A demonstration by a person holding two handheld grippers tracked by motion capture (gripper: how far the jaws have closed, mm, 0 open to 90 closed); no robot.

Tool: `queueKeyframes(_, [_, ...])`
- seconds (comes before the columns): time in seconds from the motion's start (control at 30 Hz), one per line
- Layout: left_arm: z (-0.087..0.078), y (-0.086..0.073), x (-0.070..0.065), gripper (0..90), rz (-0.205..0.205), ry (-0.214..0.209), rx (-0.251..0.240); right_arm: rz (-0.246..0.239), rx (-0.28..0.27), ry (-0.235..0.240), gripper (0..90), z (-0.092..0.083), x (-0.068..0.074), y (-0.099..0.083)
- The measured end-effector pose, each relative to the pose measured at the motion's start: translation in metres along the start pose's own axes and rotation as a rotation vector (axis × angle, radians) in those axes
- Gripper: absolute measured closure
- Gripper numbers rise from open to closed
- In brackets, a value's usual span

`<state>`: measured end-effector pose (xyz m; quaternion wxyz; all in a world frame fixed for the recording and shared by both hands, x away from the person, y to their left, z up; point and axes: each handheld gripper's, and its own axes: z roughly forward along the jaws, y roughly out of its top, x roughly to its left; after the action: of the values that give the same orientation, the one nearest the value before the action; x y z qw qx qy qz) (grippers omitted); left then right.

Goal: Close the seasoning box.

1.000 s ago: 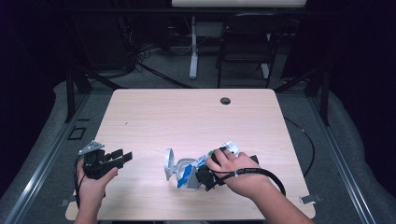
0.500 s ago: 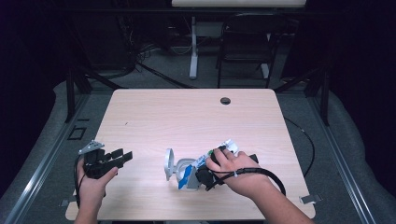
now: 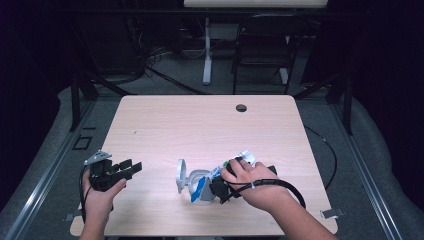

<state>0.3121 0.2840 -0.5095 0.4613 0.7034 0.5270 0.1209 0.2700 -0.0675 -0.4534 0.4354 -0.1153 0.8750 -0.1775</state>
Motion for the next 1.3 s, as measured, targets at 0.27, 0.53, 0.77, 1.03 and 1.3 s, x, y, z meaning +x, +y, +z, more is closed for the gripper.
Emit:
queueKeyframes(0.27, [-0.001, 0.001, 0.001, 49.0, -0.008, 0.001, 0.001, 0.087, -0.029, 0.06, 73.5, 0.004, 0.001, -0.004])
queueKeyframes(0.53, [0.001, 0.0, 0.001, 49.0, -0.009, 0.008, 0.0, 0.149, -0.057, 0.105, 74.0, 0.006, 0.002, -0.01])
queueKeyframes(0.77, [0.0, -0.001, 0.002, 49.0, -0.008, 0.009, -0.001, 0.209, -0.086, 0.133, 74.3, 0.01, 0.004, -0.012])
queueKeyframes(1.03, [0.006, 0.0, 0.001, 49.0, -0.002, 0.003, 0.008, 0.296, -0.125, 0.163, 74.9, 0.011, 0.009, -0.017])
queueKeyframes(1.3, [0.006, -0.001, 0.001, 49.4, -0.001, 0.007, 0.01, 0.369, -0.168, 0.195, 76.6, 0.015, 0.014, -0.023])
